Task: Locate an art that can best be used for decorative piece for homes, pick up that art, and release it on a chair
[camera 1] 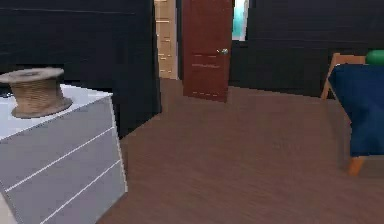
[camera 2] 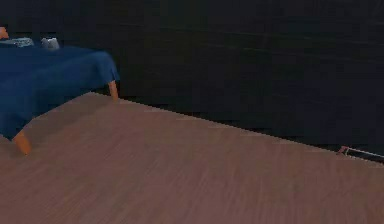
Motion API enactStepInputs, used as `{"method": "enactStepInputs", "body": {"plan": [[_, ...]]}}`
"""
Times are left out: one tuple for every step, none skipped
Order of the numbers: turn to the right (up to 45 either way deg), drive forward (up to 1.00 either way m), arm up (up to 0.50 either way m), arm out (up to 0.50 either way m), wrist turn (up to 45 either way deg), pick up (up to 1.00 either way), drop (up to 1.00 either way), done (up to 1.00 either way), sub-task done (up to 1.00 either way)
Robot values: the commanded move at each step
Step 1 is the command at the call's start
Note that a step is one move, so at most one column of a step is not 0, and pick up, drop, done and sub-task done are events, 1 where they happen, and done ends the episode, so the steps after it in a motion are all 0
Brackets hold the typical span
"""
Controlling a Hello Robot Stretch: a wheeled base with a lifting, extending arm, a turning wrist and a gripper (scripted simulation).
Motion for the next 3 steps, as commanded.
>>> {"method": "enactStepInputs", "body": {"plan": [[0.0, 1.0, 0.0, 0.0, 0.0, 0.0, 0.0, 0.0, 0.0], [3.0, 0.0, 0.0, 0.0, 0.0, 0.0, 0.0, 0.0, 0.0], [0.0, 1.0, 0.0, 0.0, 0.0, 0.0, 0.0, 0.0, 0.0]]}}
